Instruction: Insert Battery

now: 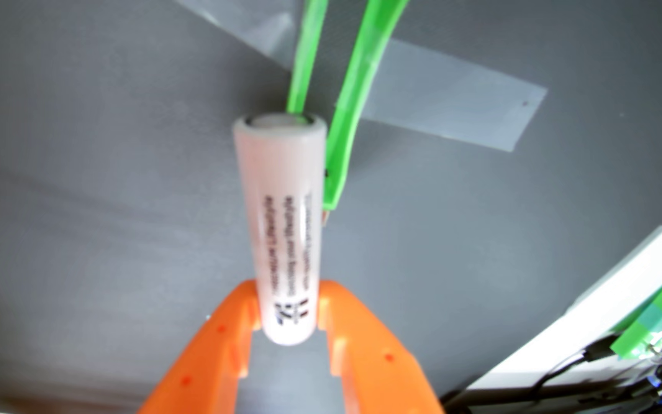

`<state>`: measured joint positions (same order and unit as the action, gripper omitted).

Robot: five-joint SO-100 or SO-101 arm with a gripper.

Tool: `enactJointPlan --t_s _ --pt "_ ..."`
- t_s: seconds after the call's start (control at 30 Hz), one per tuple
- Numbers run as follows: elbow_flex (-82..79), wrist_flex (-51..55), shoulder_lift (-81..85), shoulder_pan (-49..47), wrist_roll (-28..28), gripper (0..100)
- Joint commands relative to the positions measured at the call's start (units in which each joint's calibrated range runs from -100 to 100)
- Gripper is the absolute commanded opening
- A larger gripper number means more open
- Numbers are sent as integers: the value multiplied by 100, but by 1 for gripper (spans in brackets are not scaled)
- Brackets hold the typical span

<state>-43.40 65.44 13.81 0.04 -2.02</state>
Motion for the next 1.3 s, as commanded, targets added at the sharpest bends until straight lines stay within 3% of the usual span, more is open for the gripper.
enactJointPlan --t_s 0.0,0.47,0.73,1.27 --pt "130 -236 124 20 22 1" --pt "13 -151 182 -63 161 2" --pt "202 391 190 -335 758 2" --pt "148 238 182 -465 979 2"
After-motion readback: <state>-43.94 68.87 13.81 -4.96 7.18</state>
